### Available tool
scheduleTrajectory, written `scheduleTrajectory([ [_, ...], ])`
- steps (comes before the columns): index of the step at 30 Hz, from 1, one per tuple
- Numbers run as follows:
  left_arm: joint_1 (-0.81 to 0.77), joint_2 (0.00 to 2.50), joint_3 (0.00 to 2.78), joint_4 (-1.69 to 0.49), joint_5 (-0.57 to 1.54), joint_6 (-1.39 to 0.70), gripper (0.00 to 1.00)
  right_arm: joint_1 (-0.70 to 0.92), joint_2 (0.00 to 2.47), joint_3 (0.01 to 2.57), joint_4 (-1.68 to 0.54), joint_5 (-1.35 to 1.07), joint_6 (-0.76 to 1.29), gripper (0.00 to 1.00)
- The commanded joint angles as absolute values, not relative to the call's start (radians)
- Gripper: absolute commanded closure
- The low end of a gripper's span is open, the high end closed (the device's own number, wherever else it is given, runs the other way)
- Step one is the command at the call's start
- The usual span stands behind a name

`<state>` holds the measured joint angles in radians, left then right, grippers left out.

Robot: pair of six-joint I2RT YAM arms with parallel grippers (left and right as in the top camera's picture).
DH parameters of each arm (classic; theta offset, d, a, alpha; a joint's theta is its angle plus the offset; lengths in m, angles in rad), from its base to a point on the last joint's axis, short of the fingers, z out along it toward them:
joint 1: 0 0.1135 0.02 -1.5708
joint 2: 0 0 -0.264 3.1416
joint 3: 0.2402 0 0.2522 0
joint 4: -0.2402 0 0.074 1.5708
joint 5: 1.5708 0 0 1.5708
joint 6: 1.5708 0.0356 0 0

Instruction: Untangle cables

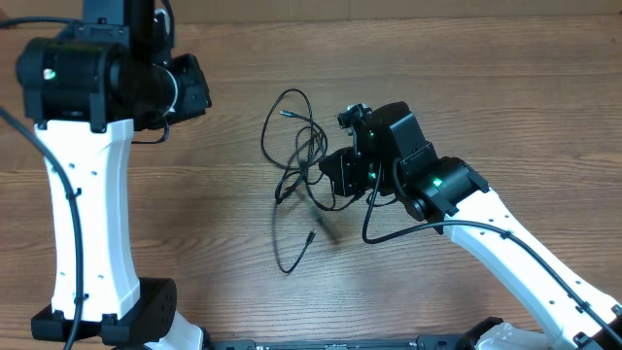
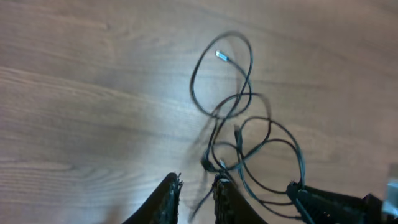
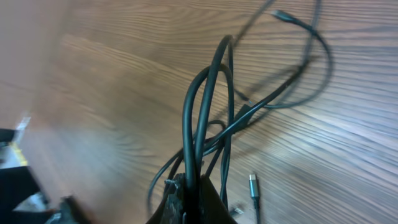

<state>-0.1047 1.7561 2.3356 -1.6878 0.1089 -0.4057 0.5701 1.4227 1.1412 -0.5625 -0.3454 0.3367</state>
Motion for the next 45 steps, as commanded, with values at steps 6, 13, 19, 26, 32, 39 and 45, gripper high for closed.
scheduleTrajectory([
  [6,-0.105,1.746,2.223,-1.663,0.156,-0.362,0.56,0.565,1.318,1.223,-0.521,-0.421,0.449,0.96],
  [13,-0.105,1.746,2.157,-1.637,0.225,-0.335,0.51,0.566,1.200,1.227,-0.387,-0.425,0.580,0.96],
  [19,-0.106,1.746,2.151,-1.634,0.387,-0.209,0.55,0.566,1.116,1.227,-0.361,-0.429,0.580,0.96],
  [26,-0.115,1.746,2.151,-1.633,0.527,-0.074,0.35,0.566,1.105,1.227,-0.347,-0.429,0.672,0.96],
  [32,-0.146,1.746,2.146,-1.640,0.529,-0.074,0.43,0.566,1.105,1.227,-0.259,-0.428,0.778,0.96],
  [39,-0.206,1.746,2.144,-1.659,0.521,0.036,0.47,0.566,1.105,1.227,-0.196,-0.376,0.891,0.96],
  [45,-0.236,1.746,2.143,-1.667,0.504,0.093,0.48,0.565,1.105,1.227,-0.192,-0.348,0.929,0.96],
])
